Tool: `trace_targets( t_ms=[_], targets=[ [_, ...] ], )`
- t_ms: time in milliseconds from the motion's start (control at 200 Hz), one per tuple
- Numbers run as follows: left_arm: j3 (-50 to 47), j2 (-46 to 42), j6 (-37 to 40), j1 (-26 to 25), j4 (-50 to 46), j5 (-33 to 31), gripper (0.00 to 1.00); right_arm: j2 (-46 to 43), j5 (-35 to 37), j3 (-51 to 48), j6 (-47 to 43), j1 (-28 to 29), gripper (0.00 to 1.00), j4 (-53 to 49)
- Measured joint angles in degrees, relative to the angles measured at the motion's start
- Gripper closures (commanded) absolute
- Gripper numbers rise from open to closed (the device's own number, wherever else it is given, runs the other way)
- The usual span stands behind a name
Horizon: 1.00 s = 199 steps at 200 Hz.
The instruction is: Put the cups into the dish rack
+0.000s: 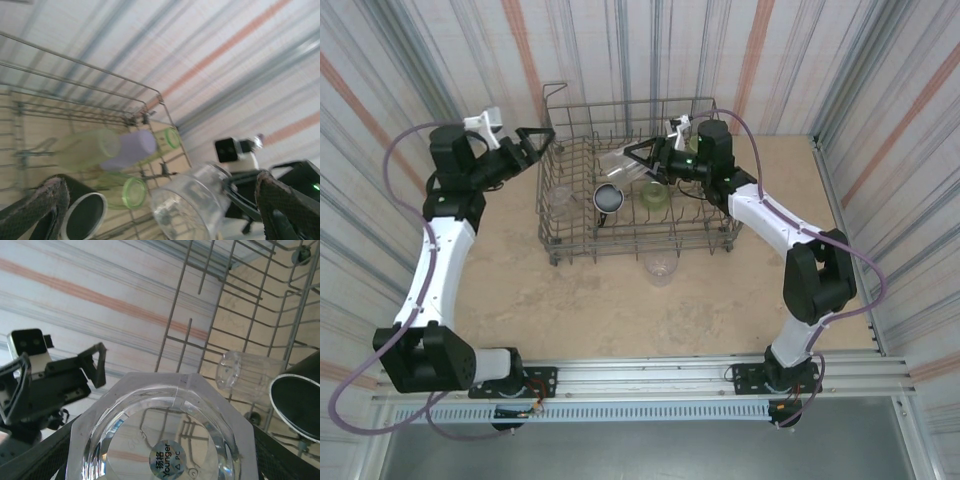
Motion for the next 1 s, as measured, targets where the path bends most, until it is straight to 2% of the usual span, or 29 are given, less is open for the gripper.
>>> trace_targets(
  t_ms=[225,506,691,822,997],
  targets=[
    [-0.22,-0.44,3.87,6.84,-5.33,-3.72,0.01,-0.02,3.3,1.9,-10.32,1.99,0.56,-10.71],
    [-1.62,4.9,9.92,8.22,-8.57,-8.28,0.01,0.39,8.68,7.91,-22.16,6.43,0.56,-21.68],
    [-2.14,10.01,10.73,10.97,-10.25,-6.84,0.01,2.71,12.46,12.39,-29.94,10.03,0.56,-27.02],
    [-2.36,10.4,10.4,12.87,-11.37,-6.1,0.01,5.2,15.23,15.06,-35.71,13.09,0.56,-30.23],
    [0.74,10.69,11.87,12.9,-14.36,-5.29,0.01,6.88,17.18,15.23,-40.3,15.45,0.56,-31.54]
  ],
)
